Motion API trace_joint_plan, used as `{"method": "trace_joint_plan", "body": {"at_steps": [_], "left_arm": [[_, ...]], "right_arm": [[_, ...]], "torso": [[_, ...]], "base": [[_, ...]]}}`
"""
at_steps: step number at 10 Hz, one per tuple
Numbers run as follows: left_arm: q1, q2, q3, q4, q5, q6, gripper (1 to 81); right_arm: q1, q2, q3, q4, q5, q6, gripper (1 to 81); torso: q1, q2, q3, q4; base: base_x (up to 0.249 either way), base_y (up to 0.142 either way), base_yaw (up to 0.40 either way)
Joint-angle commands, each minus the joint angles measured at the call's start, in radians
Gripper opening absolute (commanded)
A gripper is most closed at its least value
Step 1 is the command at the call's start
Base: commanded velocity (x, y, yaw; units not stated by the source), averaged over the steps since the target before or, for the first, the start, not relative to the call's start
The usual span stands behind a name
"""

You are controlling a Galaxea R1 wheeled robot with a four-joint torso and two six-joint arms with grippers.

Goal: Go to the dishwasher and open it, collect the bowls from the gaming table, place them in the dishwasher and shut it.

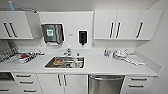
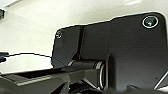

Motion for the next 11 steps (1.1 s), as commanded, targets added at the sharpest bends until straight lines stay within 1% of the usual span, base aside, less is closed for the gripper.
{"method": "trace_joint_plan", "body": {"at_steps": [1,11], "left_arm": [[-0.053,-0.011,0.011,0.006,0.05,0.003,81.1],[-0.053,-0.014,0.015,0.006,0.05,0.003,81.1]], "right_arm": [[0.052,-0.017,0.008,-0.005,-0.039,0.0,81.1],[0.054,-0.014,0.007,-0.006,-0.039,0.0,81.1]], "torso": [[0.0,0.0,0.0,0.0],[0.0,0.0,0.0,0.0]], "base": [[0.14,0.0,0.0],[0.136,0.0,0.0]]}}
